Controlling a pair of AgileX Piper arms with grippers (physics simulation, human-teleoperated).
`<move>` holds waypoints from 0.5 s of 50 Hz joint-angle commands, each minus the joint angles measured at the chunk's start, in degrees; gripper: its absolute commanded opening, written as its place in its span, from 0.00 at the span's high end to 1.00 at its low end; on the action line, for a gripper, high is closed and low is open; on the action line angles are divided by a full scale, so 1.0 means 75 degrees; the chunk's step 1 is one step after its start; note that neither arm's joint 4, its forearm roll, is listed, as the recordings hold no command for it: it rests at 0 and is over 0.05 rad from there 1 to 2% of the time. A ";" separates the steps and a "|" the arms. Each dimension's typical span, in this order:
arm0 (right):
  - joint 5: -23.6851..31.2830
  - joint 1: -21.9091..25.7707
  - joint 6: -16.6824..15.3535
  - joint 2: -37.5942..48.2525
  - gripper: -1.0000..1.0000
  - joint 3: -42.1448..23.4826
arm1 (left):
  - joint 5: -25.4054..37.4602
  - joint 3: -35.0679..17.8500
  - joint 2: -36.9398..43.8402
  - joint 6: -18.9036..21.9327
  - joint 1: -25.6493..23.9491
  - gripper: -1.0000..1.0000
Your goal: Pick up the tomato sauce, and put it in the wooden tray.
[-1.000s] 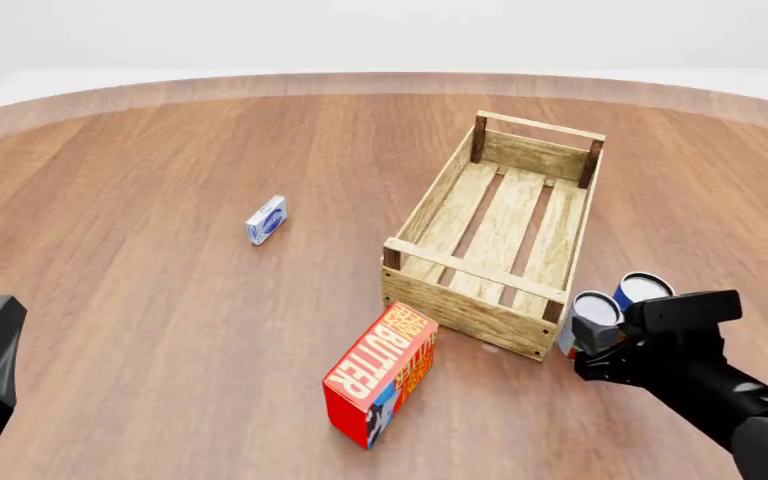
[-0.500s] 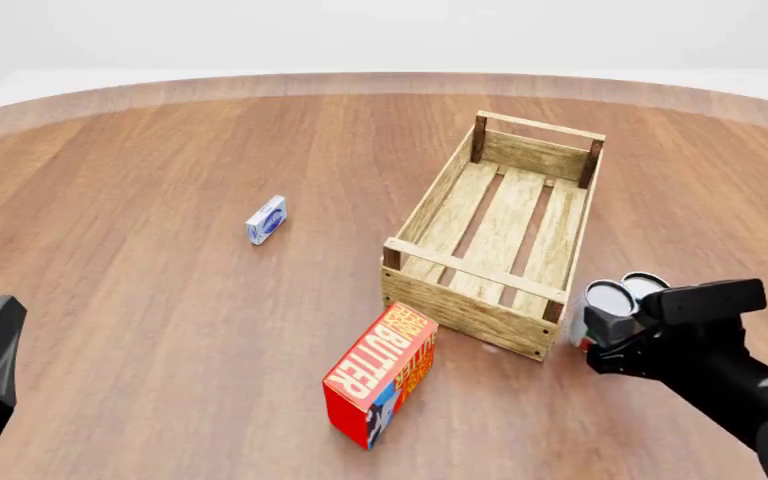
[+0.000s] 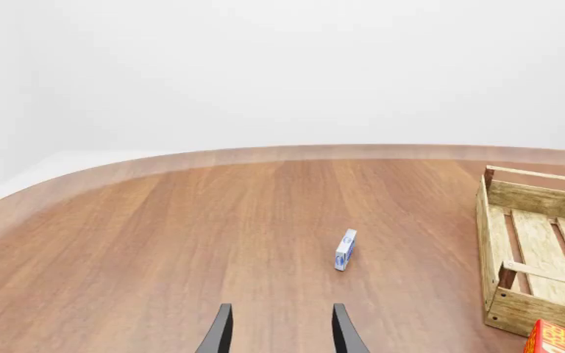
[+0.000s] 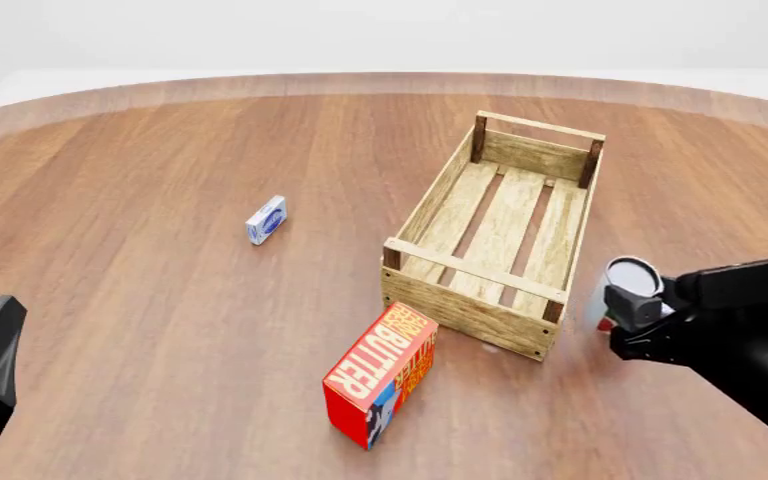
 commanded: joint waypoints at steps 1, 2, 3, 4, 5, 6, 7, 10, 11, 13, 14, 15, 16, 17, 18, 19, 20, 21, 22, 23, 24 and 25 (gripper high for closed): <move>0.0853 -0.0015 0.0018 -0.0862 1.00 -0.0210 | 0.0000 0.0000 0.0000 0.0000 0.0000 0.00; 0.0970 -0.0019 -0.0003 -0.0956 1.00 -0.0240 | 0.0000 0.0000 0.0000 0.0000 0.0000 0.00; 0.1059 -0.0028 -0.0036 -0.1020 1.00 -0.0271 | 0.0000 0.0000 0.0000 0.0000 0.0000 0.00; 0.1190 -0.0025 -0.0046 -0.1124 1.00 -0.0323 | 0.0000 0.0000 0.0000 0.0000 0.0000 0.00; 0.1282 -0.0040 -0.0063 -0.1203 1.00 -0.0355 | 0.0000 0.0000 0.0000 0.0000 0.0000 0.00; 0.1287 -0.0040 -0.0063 -0.1207 1.00 -0.0356 | 0.0000 0.0000 0.0000 0.0000 0.0000 0.00; 0.1454 -0.0053 -0.0092 -0.1375 1.00 -0.0403 | 0.0000 0.0000 0.0000 0.0000 0.0000 0.00; 0.1618 -0.0054 -0.0110 -0.1523 1.00 -0.0452 | 0.0000 0.0000 0.0000 0.0000 0.0000 0.00; 0.1669 -0.0061 -0.0116 -0.1582 1.00 -0.0469 | 0.0000 0.0000 0.0000 0.0000 0.0000 0.00; 0.1794 -0.0059 -0.0124 -0.1717 1.00 -0.0495 | 0.0000 0.0000 0.0000 0.0000 0.0000 0.00; 0.1846 -0.0069 -0.0128 -0.1787 1.00 -0.0508 | 0.0000 0.0000 0.0000 0.0000 0.0000 0.00; 0.1893 -0.0060 -0.0128 -0.1851 1.00 -0.0521 | 0.0000 0.0000 0.0000 0.0000 0.0000 0.00; 0.1942 -0.0049 -0.0111 -0.1909 1.00 -0.0530 | 0.0000 0.0000 0.0000 0.0000 0.0000 0.00; 0.2034 -0.0070 -0.0121 -0.2056 1.00 -0.0538 | 0.0000 0.0000 0.0000 0.0000 0.0000 0.00; 0.2077 -0.0079 -0.0108 -0.2119 1.00 -0.0550 | 0.0000 0.0000 0.0000 0.0000 0.0000 0.00; 0.2115 -0.0084 -0.0106 -0.2171 1.00 -0.0558 | 0.0000 0.0000 0.0000 0.0000 0.0000 0.00; 0.2163 -0.0095 -0.0119 -0.2231 1.00 -0.0563 | 0.0000 0.0000 0.0000 0.0000 0.0000 0.00; 0.2233 -0.0086 -0.0108 -0.2298 1.00 -0.0592 | 0.0000 0.0000 0.0000 0.0000 0.0000 0.00; 0.2297 -0.0078 -0.0123 -0.2363 1.00 -0.0619 | 0.0000 0.0000 0.0000 0.0000 0.0000 0.00; 0.2362 -0.0079 -0.0133 -0.2428 1.00 -0.0647 | 0.0000 0.0000 0.0000 0.0000 0.0000 0.00; 0.2419 -0.0079 -0.0132 -0.2479 1.00 -0.0675 | 0.0000 0.0000 0.0000 0.0000 0.0000 0.00; 0.2507 -0.0077 -0.0149 -0.2567 1.00 -0.0721 | 0.0000 0.0000 0.0000 0.0000 0.0000 0.00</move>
